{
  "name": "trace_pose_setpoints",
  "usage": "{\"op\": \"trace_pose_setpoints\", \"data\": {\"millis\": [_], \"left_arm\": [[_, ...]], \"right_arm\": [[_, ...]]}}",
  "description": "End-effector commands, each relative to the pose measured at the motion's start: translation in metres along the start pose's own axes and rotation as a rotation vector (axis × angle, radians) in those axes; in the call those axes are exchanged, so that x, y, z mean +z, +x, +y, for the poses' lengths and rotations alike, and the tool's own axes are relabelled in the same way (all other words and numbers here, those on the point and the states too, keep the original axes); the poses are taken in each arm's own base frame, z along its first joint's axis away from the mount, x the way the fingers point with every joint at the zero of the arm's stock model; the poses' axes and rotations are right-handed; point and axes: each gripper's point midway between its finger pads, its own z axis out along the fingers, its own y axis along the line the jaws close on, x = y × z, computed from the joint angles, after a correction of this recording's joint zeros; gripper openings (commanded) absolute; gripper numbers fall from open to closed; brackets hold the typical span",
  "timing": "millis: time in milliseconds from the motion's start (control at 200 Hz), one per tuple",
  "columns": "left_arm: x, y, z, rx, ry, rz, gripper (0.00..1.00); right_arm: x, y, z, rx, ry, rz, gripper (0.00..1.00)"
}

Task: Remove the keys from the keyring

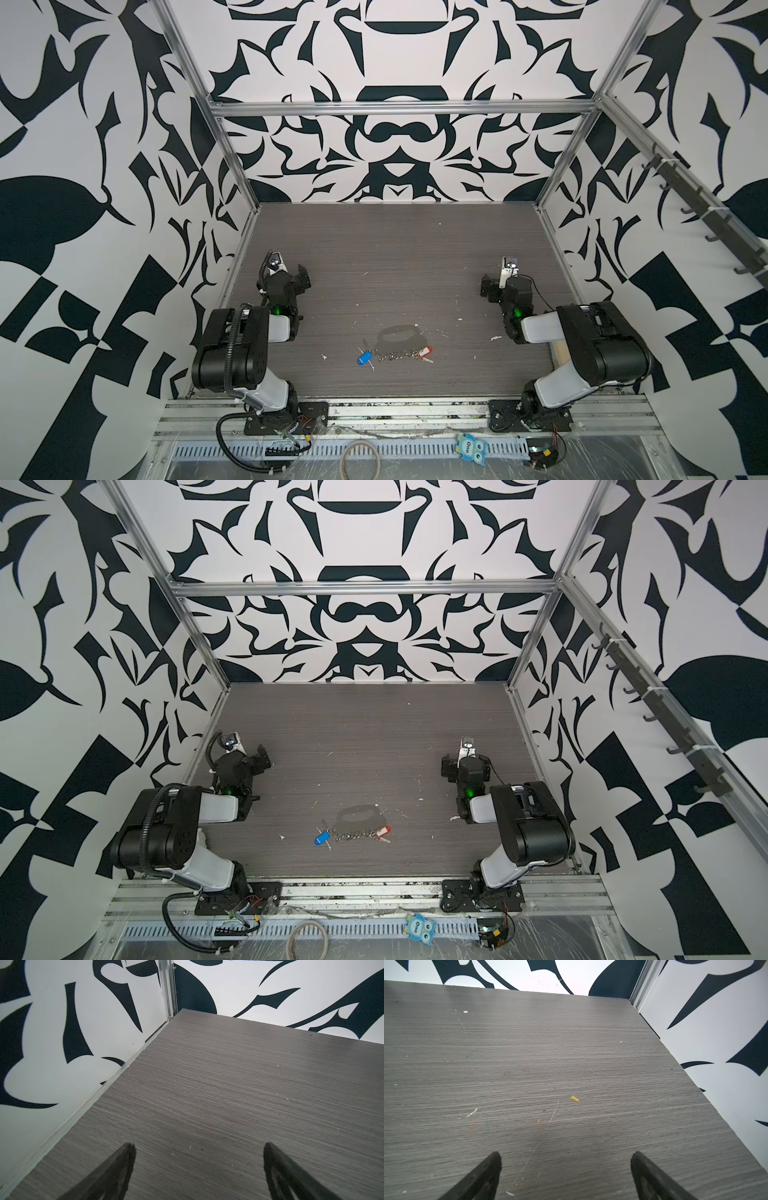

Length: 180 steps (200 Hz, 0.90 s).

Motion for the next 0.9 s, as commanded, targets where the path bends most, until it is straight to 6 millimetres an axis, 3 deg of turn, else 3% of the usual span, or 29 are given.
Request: {"op": "trace_pose_setpoints", "data": {"millis": [0,895], "left_arm": [[-0.0014,-0.0005,-0.0001,-0.012,0.005,-0.014,1.00],[-0.0014,-0.0010,-0.0008,-0.011,0.009,-0.013,0.99]], "right_arm": [[0.0008,-0.0203,0.0032,0.003,-0.010,-0.056,1.00],[0.0010,-0.0203,0.0060,-0.001,-0.028,-0.055,1.00]]}}
